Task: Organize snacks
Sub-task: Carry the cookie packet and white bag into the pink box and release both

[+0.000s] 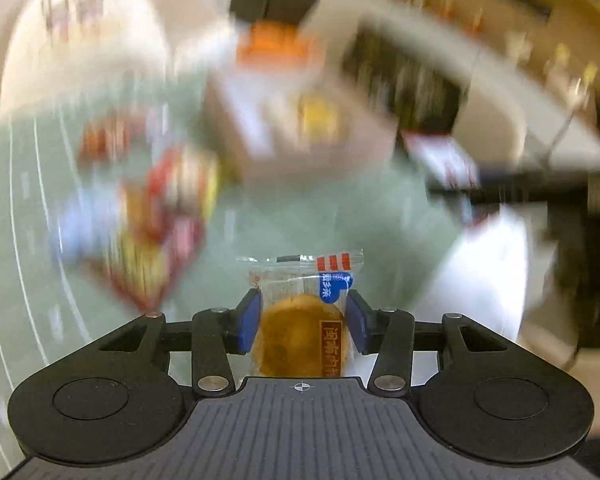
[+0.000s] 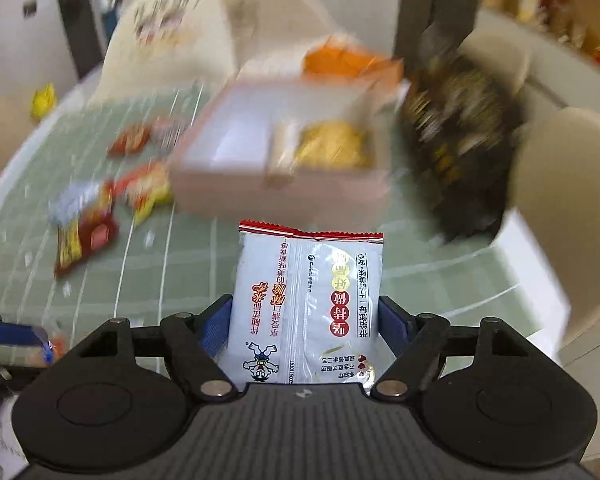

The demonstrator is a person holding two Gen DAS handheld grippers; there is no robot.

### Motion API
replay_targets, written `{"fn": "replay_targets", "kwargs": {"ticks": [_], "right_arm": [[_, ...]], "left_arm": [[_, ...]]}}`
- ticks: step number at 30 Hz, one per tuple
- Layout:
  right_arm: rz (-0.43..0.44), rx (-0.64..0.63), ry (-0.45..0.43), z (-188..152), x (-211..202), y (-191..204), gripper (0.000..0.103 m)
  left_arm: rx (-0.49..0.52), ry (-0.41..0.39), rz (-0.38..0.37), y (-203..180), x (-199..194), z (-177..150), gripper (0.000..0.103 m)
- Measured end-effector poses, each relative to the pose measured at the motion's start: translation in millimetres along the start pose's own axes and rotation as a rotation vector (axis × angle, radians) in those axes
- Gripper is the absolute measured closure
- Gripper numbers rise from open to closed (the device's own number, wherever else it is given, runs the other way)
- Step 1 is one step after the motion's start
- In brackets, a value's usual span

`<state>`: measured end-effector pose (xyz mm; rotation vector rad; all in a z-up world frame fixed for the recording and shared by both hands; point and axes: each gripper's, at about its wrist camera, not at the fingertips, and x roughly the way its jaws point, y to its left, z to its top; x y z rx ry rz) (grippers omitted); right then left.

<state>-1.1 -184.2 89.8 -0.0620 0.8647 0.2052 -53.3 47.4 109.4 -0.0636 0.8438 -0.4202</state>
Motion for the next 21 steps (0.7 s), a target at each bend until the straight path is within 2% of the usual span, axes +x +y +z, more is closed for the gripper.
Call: {"fn": "replay_targets", "kwargs": {"ticks": [3,5,7,9,11,12,16,18,21], "right_arm": [[-0.022,0.061,-0.101,16.1,-29.4,-21.2,0.027],[-0.028,0.098,-0.14,24.5,-40.1,-30.8,0.027],[-0.04,0.121,-0.153,27.1,-42.7,-35.1,0.027],[-0.041,0.135,-0.139,26.0,-41.0,-35.0,0.027],[-0.038,0.136,-0.117,24.1,-37.2,-32.7,0.027],[-0.041,0.135,-0.108,22.0,-37.1,-32.0,0.027],[-0.054,0.12,-0.098,22.7,-36.7,-31.8,0.027],[-0.045,0.119,-0.102,34.6,-32.0,-31.9,0.027],[0.021,0.105,-0.123,70.8,-13.9,-31.8,0.027]], "left_arm": [[-0.023,-0.171,-0.008,5.1,-7.1,58.9,0.052],[-0.057,-0.245,-0.023,11.5,4.0,91.0,0.052],[-0.117,-0.283,-0.065,20.5,24.0,117.0,0.052],[-0.187,-0.249,-0.136,34.1,62.6,140.1,0.049],[-0.225,-0.145,-0.105,43.5,106.6,149.4,0.05],[-0.239,-0.125,-0.081,46.6,119.5,146.2,0.05],[-0.28,-0.173,-0.131,53.3,116.3,118.2,0.051],[-0.247,-0.138,-0.134,53.8,112.5,106.4,0.051],[-0.158,-0.072,-0.126,49.9,114.1,91.8,0.051]]}}
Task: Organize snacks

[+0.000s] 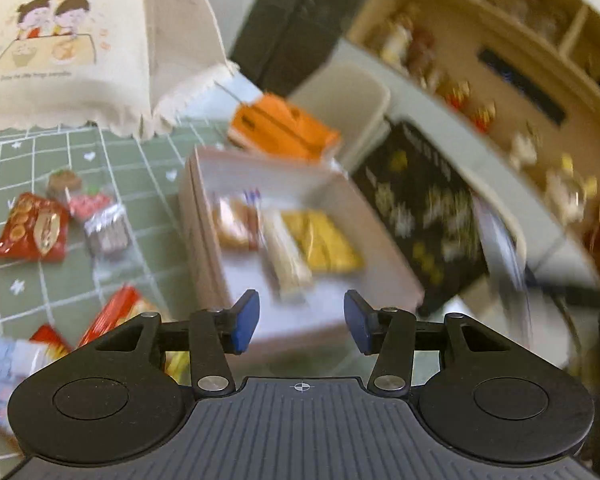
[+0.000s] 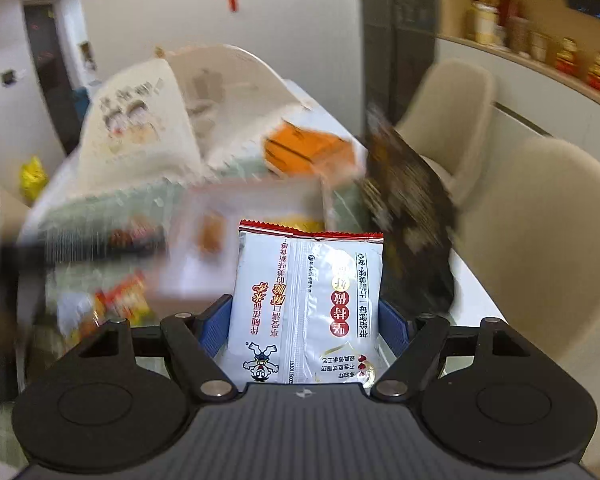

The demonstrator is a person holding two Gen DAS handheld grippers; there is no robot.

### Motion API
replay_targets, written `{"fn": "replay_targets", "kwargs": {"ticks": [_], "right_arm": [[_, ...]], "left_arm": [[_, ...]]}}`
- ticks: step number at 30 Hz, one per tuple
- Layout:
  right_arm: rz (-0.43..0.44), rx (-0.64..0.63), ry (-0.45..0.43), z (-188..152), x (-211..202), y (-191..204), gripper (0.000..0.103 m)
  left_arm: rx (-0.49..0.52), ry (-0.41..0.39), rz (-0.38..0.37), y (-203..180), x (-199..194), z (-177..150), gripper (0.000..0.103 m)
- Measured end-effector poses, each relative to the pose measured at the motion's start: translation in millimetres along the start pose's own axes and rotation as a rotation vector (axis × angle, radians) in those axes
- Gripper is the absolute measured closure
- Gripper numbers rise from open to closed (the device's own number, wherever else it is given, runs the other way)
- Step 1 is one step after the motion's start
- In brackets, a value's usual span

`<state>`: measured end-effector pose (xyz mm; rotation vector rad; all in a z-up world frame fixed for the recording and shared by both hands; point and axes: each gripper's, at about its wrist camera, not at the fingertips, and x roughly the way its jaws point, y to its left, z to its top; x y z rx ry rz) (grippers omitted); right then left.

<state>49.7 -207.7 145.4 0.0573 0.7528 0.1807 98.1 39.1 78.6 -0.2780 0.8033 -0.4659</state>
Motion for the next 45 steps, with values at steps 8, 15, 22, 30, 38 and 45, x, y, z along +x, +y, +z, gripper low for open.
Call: {"fn": "replay_targets", "kwargs": {"ticks": [8,15,22,30,38,45], "right_arm": [[0.015,-0.058,0.078,84.6,114.7,49.8,0.011],[0.328,-0.162,0.234,96.3,191.1,175.4,0.01],[0.157,-0.258,0.32,88.0,305.6,266.2,0.01],[0.194,-0.217,0.362,72.9,304.2,255.3,0.056],[0.33,-0.255,0.423,0.0,216.7,239.4,0.056],[0.38,-0.216,0.444,-55.8,145.8,201.2,0.056]], "left_arm": [[-0.116,-0.002,0.196,40.5,-59.7,-51.3,0.051],[-0.302,0.011,0.23,83.6,-91.0,-90.0,0.051],[-0.37,-0.015,0.253,116.9,-125.9,-107.9,0.051],[-0.434,-0.066,0.257,153.3,-139.2,-107.6,0.052],[-0.375,-0.06,0.251,143.9,-127.2,-90.7,0.052],[-0.29,-0.016,0.198,115.3,-100.9,-70.8,0.052]]}}
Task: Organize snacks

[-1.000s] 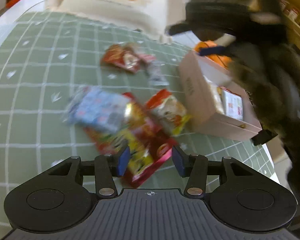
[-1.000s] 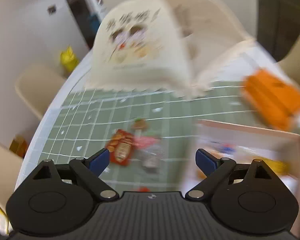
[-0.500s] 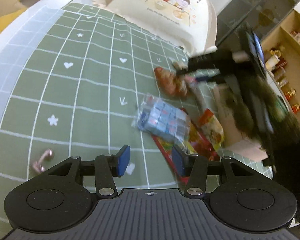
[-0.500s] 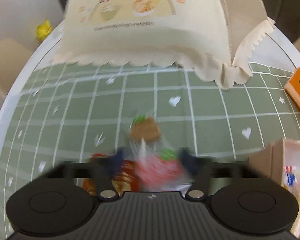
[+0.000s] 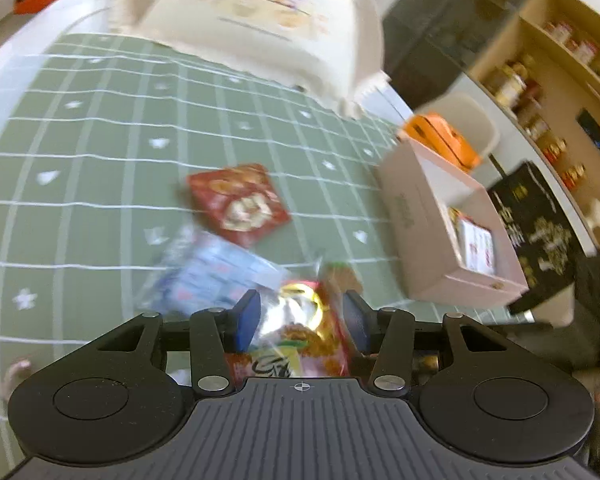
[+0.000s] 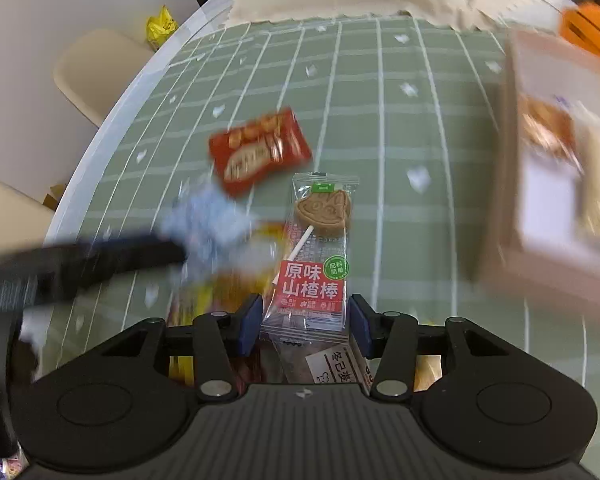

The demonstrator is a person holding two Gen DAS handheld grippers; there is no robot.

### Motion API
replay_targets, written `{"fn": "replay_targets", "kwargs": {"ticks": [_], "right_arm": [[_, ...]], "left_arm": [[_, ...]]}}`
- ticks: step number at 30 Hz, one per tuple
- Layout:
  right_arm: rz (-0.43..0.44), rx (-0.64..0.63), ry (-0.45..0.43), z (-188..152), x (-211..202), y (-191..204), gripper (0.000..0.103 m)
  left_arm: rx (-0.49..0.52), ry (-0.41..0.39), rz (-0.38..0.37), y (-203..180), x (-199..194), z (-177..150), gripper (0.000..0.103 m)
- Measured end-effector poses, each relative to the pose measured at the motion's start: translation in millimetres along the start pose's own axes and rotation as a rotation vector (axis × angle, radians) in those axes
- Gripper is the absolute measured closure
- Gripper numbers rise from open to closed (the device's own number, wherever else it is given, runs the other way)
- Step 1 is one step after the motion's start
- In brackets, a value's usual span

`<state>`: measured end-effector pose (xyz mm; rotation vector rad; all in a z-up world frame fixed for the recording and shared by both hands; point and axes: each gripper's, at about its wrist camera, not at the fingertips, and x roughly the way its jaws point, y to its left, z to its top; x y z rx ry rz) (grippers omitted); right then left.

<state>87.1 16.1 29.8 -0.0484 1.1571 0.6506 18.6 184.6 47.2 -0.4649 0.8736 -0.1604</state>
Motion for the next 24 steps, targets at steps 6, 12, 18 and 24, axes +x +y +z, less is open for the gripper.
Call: {"fn": "replay_targets", "kwargs": {"ticks": [6,12,18,24], "right_arm": [[-0.112,-0.037,-0.08,-51.6,-43.2,-8.8,0.025],[-0.259,-0.058,-0.106,-92.6,-68.0,-28.5,0.019],[-0.278,0.004,-0.148,-119.7,-91.0,-45.4,0.019],[-0.258,-0.008,-0.175,-130.3,-102.0,-51.3,0.019]], "left_arm": [[0.075,0.125,-0.012,-43.9,36.6,-7.9,0.052],[0.149,0.166,0.023,-88.7,73.3,-19.9,0.051],[0.303,0.111,0.131,-119.7,97.4,-27.3,0.056],[0.375,0.096,0.14,-119.2,93.3,-31.8,0.07]]}}
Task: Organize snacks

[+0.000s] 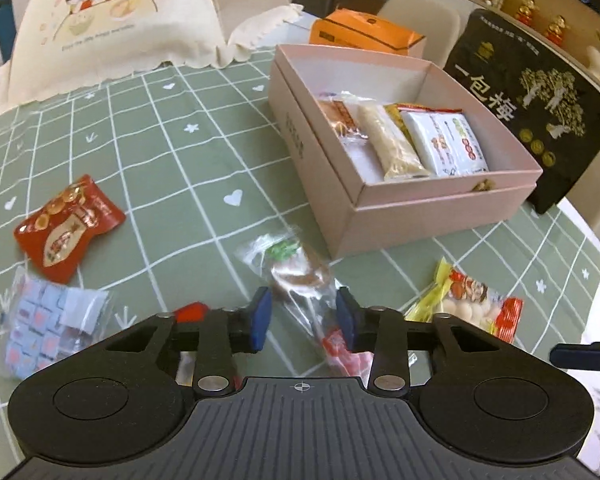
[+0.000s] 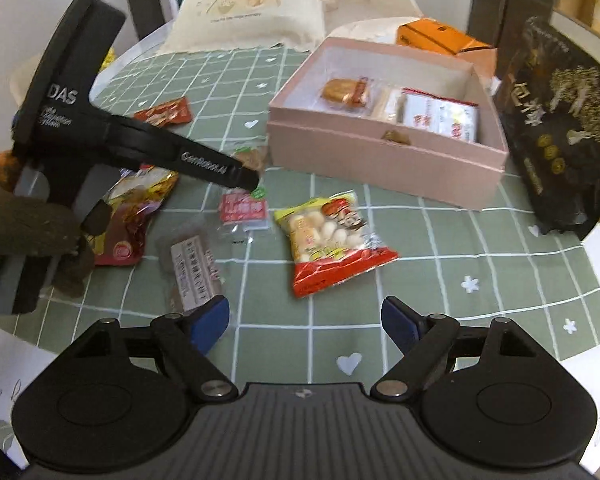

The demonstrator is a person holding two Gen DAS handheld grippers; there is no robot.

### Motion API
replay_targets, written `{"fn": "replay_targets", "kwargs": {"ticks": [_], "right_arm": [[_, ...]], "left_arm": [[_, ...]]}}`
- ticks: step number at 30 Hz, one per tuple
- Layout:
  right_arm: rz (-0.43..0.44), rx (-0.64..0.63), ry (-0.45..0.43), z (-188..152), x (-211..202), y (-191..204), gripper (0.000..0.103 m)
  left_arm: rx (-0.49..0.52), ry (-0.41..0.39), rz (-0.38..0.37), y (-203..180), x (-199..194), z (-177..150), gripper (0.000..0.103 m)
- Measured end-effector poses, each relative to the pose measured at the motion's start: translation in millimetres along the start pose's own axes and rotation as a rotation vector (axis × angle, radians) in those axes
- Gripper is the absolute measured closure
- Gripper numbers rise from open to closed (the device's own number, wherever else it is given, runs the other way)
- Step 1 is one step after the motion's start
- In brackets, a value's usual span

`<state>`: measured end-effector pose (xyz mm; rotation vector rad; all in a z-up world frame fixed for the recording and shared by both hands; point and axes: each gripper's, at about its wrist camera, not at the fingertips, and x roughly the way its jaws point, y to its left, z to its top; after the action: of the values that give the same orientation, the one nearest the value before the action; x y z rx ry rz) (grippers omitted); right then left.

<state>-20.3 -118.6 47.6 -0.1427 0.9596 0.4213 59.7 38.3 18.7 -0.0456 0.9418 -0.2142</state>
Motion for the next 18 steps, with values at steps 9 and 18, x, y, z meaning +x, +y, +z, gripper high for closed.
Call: {"fn": "replay_targets", "kwargs": {"ticks": [9,18], "right_arm": [[0.134,-0.105,0.013,7.6,38.4,51.1,0.02],[0.047,-0.159,-0.013,-9.0,29.9,60.8,0.062]], "left_arm": [[-0.117,0.033,-0.01,32.9,-28.0,-19.3,0.079],[-0.293,-0.037,-0.006,29.7,-10.4,7.7,0.078]]}}
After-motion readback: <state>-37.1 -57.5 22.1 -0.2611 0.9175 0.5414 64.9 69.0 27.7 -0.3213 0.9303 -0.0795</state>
